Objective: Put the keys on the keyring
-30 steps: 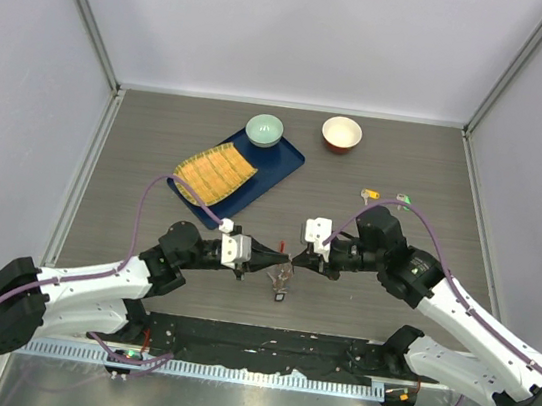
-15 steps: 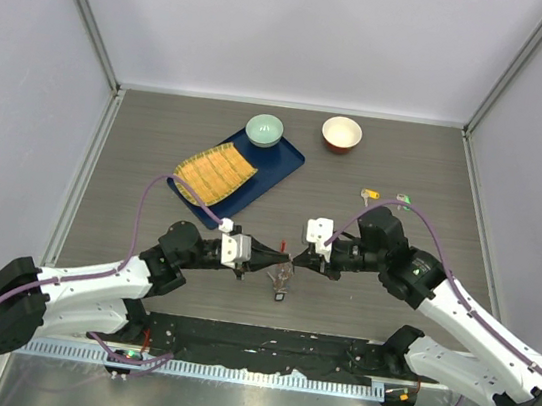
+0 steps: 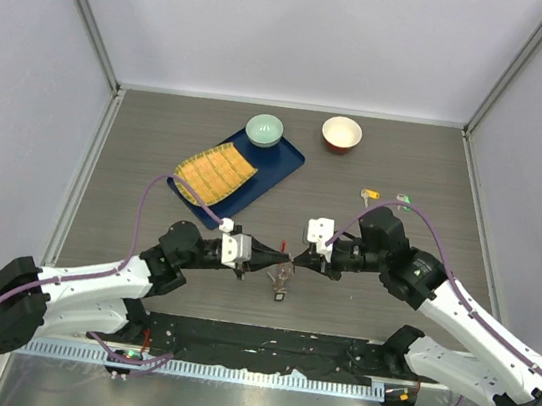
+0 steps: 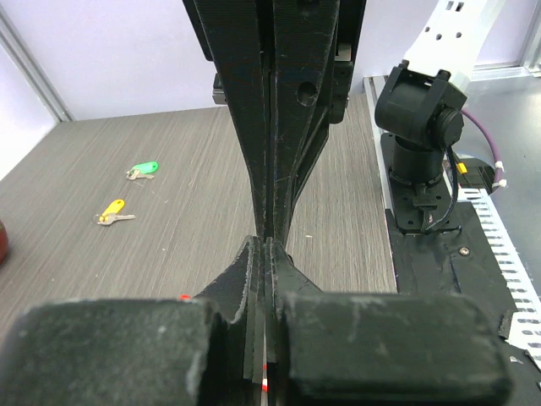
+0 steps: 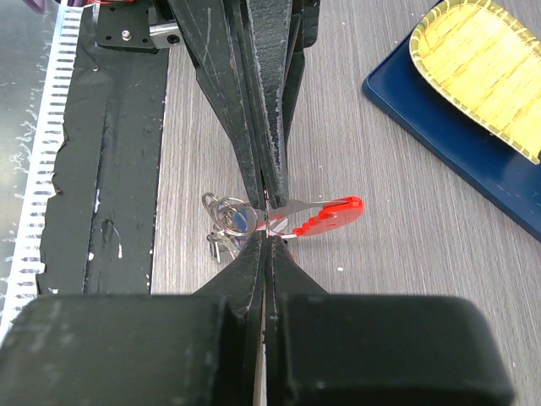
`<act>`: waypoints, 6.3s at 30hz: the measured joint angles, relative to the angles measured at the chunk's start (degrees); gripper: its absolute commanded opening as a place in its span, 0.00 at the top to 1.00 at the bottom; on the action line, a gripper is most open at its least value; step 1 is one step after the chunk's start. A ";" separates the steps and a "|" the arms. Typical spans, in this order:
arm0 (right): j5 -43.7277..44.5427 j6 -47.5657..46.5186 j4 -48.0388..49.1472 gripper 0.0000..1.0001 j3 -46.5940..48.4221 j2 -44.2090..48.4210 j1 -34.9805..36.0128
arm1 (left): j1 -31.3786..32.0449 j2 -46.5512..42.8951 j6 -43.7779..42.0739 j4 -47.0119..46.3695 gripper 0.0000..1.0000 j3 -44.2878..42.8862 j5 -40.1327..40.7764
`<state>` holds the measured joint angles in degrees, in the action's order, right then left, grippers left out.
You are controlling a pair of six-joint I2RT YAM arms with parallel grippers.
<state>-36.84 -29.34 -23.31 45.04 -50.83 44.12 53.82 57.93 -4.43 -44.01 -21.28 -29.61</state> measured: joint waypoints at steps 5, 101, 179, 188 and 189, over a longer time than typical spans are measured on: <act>0.00 0.46 -0.02 0.99 0.00 0.00 -0.04 | 0.00 0.09 0.00 0.07 1.00 -0.09 -0.02; 6.62 11.21 15.37 0.96 -5.31 -2.78 -0.85 | 3.74 13.86 22.47 -21.59 1.00 2.67 30.82; 3.76 45.90 55.43 0.72 -19.65 -1.92 -11.93 | 4.02 16.59 10.19 -28.33 1.00 -0.70 32.52; 6.93 46.97 58.05 0.73 -22.34 -2.08 -11.93 | 3.96 16.59 10.91 -28.17 1.00 -1.05 31.85; 7.06 47.34 58.62 0.73 -22.58 -2.12 -11.93 | 3.96 16.59 11.17 -28.17 1.00 -1.05 31.82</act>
<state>-29.78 18.00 35.31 22.46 -52.95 32.18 57.78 74.52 6.74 -72.18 -22.33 2.22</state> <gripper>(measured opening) 0.271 0.009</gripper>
